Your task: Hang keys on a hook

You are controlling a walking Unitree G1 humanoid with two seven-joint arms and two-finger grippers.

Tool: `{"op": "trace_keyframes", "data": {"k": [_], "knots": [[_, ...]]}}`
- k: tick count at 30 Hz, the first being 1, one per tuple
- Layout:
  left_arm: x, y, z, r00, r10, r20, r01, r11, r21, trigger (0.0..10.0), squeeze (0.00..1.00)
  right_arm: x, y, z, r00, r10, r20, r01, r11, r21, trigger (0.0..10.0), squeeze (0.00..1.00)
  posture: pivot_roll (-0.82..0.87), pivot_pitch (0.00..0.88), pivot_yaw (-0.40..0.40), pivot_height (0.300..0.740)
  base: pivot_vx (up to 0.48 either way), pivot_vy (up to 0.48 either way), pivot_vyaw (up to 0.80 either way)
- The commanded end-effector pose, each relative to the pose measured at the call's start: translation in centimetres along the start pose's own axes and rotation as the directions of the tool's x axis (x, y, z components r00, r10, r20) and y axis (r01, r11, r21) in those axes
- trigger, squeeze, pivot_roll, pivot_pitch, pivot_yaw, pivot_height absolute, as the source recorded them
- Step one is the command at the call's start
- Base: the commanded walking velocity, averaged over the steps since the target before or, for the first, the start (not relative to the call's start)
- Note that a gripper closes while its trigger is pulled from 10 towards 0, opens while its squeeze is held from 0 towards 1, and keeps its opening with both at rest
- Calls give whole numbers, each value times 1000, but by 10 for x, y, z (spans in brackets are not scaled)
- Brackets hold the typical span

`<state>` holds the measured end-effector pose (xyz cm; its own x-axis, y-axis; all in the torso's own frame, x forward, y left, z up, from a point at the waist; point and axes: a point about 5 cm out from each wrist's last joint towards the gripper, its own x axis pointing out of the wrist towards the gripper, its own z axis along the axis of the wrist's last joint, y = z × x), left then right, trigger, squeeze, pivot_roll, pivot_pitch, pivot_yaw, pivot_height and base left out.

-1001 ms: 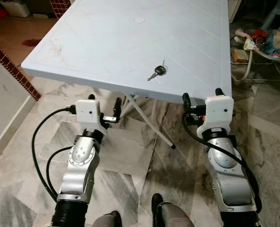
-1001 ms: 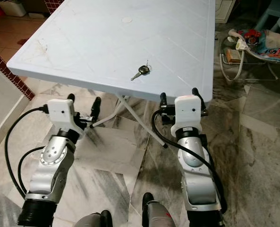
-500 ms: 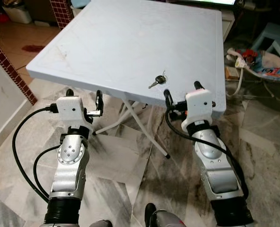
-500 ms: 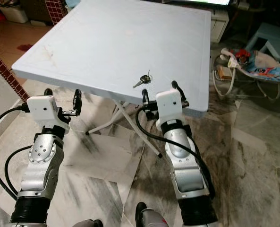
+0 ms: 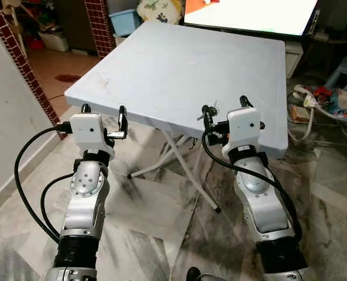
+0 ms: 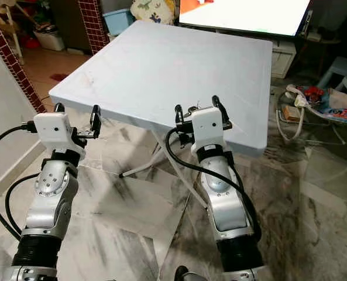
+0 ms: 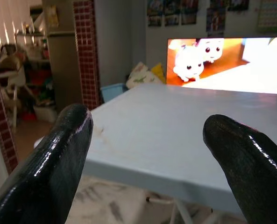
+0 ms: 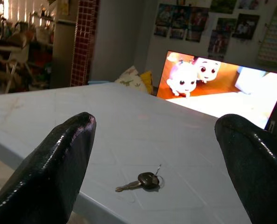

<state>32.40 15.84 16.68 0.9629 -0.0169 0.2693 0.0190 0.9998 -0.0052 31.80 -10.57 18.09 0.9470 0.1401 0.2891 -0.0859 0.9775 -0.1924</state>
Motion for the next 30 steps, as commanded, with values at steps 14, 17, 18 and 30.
{"op": "trace_keyframes", "data": {"k": [14, 17, 18, 30], "knots": [[7, -1, 7, 998, -63, -3, 63, 998, -6, 10000, 0, -1, -13, 0, 996, -88, 8, 88, 996, -15, 10000, 0, -74, 130, 72, 740, 267, 0, 0], [6, -3, 6, 998, -70, -7, 70, 997, -11, 10000, 0, -2, -13, 1, 996, -91, 9, 91, 996, -18, 10000, 0, -77, 148, 72, 740, 0, 0, 0], [6, -4, 6, 997, -71, -6, 71, 997, -13, 10000, 0, -2, -13, 1, 996, -94, 10, 94, 995, -22, 10000, 0, -75, 152, 69, 740, 0, 0, 0], [-2, -7, 5, 997, -70, -18, 70, 997, -31, 10000, 0, -3, -11, 4, 994, -109, 9, 109, 994, -23, 10000, 0, -62, 189, 72, 740, 0, 0, 0]]}}
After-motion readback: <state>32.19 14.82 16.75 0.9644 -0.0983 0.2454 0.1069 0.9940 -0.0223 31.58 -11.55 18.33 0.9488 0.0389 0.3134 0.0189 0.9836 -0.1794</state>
